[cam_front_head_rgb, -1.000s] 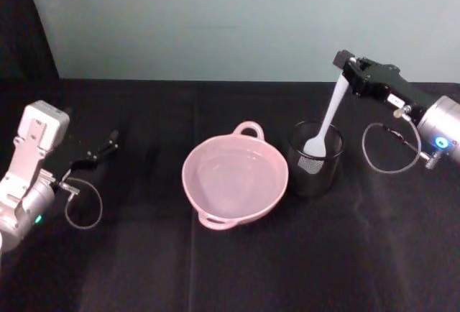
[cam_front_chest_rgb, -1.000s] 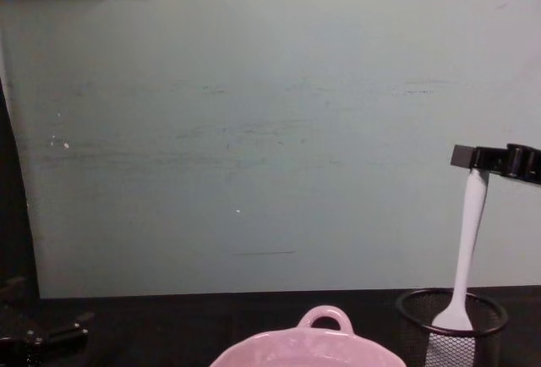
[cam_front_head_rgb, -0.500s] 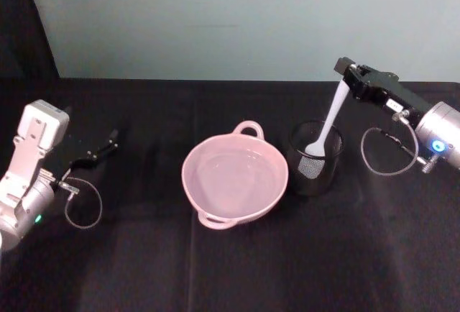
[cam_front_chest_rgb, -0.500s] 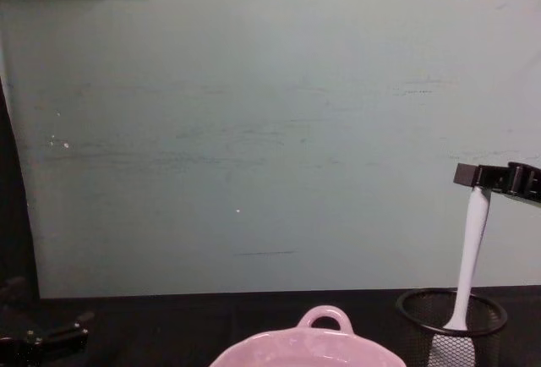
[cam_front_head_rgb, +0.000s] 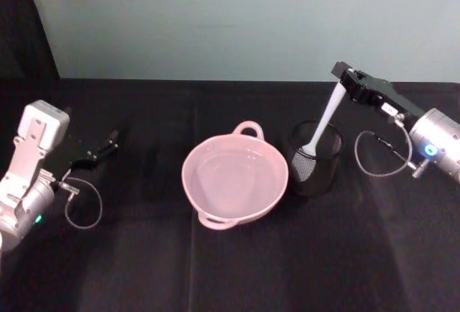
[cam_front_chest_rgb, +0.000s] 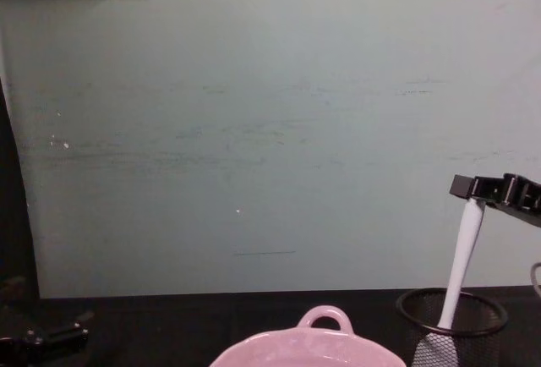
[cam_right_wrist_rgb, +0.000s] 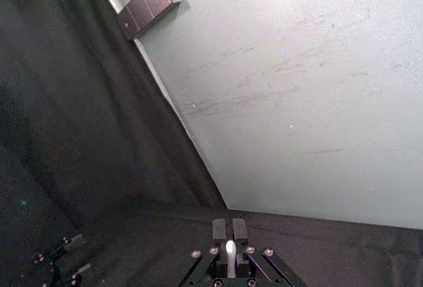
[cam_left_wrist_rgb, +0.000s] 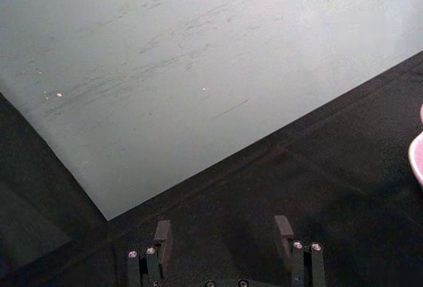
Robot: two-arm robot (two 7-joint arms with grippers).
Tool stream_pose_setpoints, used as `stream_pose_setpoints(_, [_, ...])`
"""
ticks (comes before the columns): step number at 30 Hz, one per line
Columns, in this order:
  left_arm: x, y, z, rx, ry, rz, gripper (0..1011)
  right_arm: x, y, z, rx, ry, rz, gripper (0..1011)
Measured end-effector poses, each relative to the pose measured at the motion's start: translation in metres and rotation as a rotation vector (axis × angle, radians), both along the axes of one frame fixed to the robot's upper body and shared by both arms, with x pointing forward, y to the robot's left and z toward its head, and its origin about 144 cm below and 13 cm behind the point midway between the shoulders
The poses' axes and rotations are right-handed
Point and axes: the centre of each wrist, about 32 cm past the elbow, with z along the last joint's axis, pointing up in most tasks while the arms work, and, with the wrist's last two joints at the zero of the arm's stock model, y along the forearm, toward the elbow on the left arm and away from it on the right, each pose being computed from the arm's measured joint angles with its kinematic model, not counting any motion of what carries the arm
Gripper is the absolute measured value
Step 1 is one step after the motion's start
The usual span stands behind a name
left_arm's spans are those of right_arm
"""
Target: Use the one hand to pick up the spoon and stir the clear water in the bowl.
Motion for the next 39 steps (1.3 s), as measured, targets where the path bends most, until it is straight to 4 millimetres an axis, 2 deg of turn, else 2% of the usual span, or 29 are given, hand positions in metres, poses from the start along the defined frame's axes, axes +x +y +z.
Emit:
stream_pose_setpoints(14, [0.0,0.0,0.0,0.0,0.0,0.0,1011,0.001,-0.006,-0.018,0.1,0.06,-0.013,68])
stream_pose_setpoints(18, [0.0,0.0,0.0,0.0,0.0,0.0,1011,-0.002,-0.008,-0.02,0.101,0.073,-0.032,159])
stream_pose_setpoints(22, [0.0,0.0,0.0,0.0,0.0,0.0,1011,-0.004,-0.009,-0.02,0.105,0.075,-0.047,313])
stream_pose_setpoints(24, [0.0,0.0,0.0,0.0,0.0,0.0,1011,-0.005,-0.009,-0.019,0.105,0.075,-0.049,354])
stream_pose_setpoints(25, [0.0,0.0,0.0,0.0,0.0,0.0,1011,-0.005,-0.01,-0.019,0.105,0.075,-0.051,411])
stream_pose_setpoints(31, [0.0,0.0,0.0,0.0,0.0,0.0,1011,-0.006,-0.01,-0.021,0.11,0.076,-0.057,574])
stream_pose_setpoints(33, [0.0,0.0,0.0,0.0,0.0,0.0,1011,-0.008,-0.009,-0.024,0.116,0.076,-0.06,658])
stream_pose_setpoints(35, [0.0,0.0,0.0,0.0,0.0,0.0,1011,-0.008,-0.009,-0.026,0.118,0.077,-0.061,689])
stream_pose_setpoints(36, [0.0,0.0,0.0,0.0,0.0,0.0,1011,-0.009,-0.009,-0.028,0.121,0.08,-0.063,755])
stream_pose_setpoints(39, [0.0,0.0,0.0,0.0,0.0,0.0,1011,-0.012,-0.009,-0.033,0.128,0.084,-0.068,823])
